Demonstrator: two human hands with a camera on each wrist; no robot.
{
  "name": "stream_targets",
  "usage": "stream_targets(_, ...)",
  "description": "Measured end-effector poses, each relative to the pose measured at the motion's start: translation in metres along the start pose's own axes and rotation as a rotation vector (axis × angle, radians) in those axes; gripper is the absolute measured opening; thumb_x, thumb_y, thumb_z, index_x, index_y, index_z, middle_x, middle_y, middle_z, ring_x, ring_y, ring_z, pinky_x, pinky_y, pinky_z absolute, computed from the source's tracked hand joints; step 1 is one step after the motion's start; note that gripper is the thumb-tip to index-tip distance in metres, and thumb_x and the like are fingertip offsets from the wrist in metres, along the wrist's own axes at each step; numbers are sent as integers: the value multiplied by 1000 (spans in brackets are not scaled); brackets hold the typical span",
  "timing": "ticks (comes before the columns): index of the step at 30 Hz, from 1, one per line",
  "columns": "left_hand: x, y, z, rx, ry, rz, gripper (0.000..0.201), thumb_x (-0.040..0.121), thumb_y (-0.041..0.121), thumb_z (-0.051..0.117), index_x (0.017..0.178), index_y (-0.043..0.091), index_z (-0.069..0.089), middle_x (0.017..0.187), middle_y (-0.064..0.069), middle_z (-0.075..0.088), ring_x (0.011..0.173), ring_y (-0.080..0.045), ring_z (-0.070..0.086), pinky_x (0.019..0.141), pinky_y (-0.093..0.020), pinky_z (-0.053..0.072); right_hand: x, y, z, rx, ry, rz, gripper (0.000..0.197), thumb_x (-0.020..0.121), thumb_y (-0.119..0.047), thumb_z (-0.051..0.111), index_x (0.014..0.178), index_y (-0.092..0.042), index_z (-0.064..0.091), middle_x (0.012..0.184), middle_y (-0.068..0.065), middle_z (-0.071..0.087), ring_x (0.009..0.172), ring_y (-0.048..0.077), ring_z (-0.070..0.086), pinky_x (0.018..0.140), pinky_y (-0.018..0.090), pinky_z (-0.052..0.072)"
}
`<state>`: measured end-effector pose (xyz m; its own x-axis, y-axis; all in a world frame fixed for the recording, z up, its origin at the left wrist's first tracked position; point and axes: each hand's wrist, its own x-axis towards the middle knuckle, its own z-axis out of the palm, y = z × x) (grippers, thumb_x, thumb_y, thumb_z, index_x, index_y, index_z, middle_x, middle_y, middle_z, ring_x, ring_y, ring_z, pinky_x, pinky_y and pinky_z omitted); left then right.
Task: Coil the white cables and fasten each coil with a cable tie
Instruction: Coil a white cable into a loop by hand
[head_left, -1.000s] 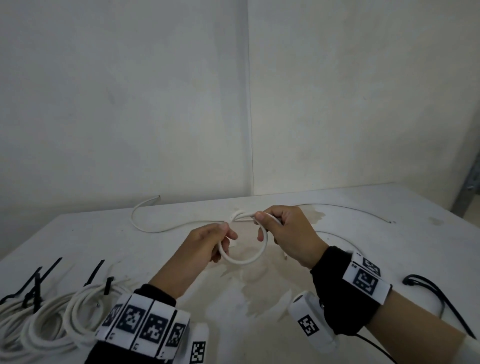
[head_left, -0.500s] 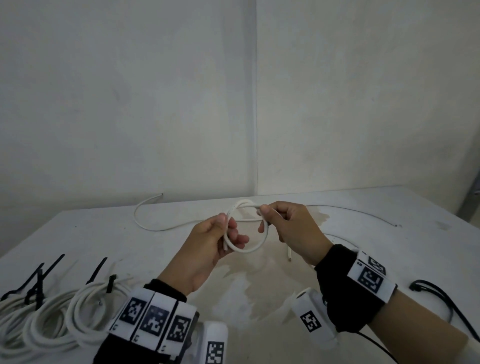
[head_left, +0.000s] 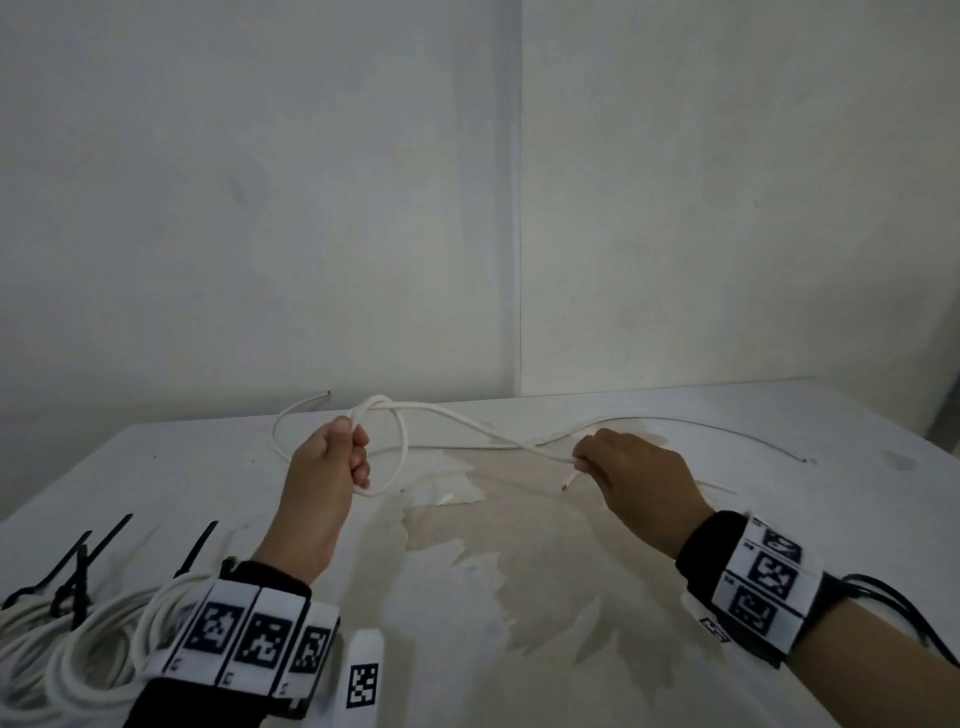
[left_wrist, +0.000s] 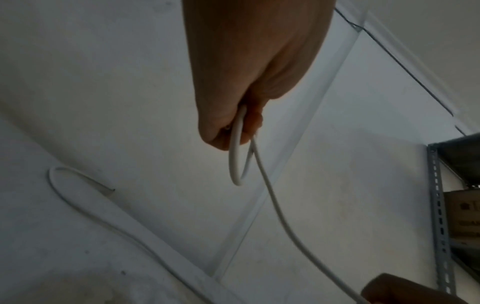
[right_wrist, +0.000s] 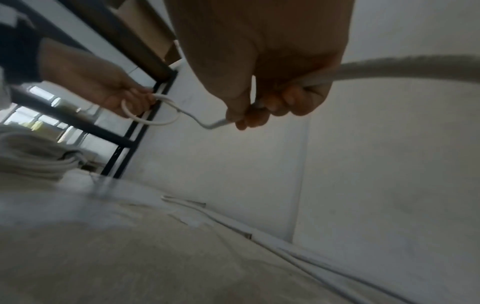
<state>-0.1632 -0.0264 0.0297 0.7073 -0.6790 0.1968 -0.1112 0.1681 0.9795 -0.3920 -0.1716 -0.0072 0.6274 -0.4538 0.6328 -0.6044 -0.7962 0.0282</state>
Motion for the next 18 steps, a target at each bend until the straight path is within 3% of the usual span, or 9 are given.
stream_targets(2, -2, -3, 3, 80, -37, 48, 36, 100, 14, 30, 68, 11, 46, 57, -2, 35, 44, -7, 38, 55, -24, 32, 6, -4, 6, -126, 30, -147, 17, 73, -13, 71, 59, -15, 60, 56, -1, 55, 42, 18, 52, 39, 20, 21)
stream_targets(4, -4, -4, 6, 129, -76, 89, 36, 100, 15, 30, 69, 11, 48, 57, -1, 36, 44, -4, 38, 54, -21, 33, 12, -13, 6, -148, 58, -260, 19, 76, -14, 54, 57, -16, 60, 58, -1, 56, 46, 18, 52, 40, 20, 29)
stream_targets(6, -5, -5, 9, 161, -113, 110, 36, 100, 16, 31, 71, 12, 50, 58, -1, 38, 52, -10, 40, 55, -20, 34, 18, -28, 4, -120, 80, -352, 26, 77, -18, 41, 58, -18, 61, 61, -2, 58, 50, 17, 54, 42, 21, 36)
stream_targets(8, -7, -7, 13, 175, -146, 111, 35, 100, 17, 31, 72, 12, 51, 60, -2, 41, 57, -14, 41, 56, -17, 39, 24, -42, 4, -66, 77, -431, 26, 79, -22, 42, 62, -18, 61, 64, -3, 58, 53, 16, 54, 46, 22, 38)
stream_targets(12, -13, -8, 24, 187, -201, 79, 35, 100, 16, 32, 73, 11, 54, 62, -3, 50, 61, -15, 49, 55, -10, 44, 33, -68, 3, 62, 110, -564, 21, 82, -24, 45, 73, -16, 61, 72, -1, 58, 61, 16, 51, 58, 24, 30)
stream_targets(15, -20, -11, 31, 280, -281, 112, 37, 100, 20, 34, 71, 11, 55, 64, -3, 55, 64, -15, 50, 61, -19, 42, 37, -81, 0, 221, 113, -583, 13, 82, -14, 47, 81, -11, 59, 75, 3, 57, 65, 18, 47, 61, 27, 29)
stream_targets(18, -26, -11, 33, 270, -353, 65, 39, 100, 23, 34, 76, 4, 59, 69, -6, 60, 68, -15, 56, 66, -23, 43, 40, -84, -5, 430, -14, -442, 12, 84, -16, 43, 86, -9, 52, 75, 9, 56, 62, 23, 50, 59, 28, 36)
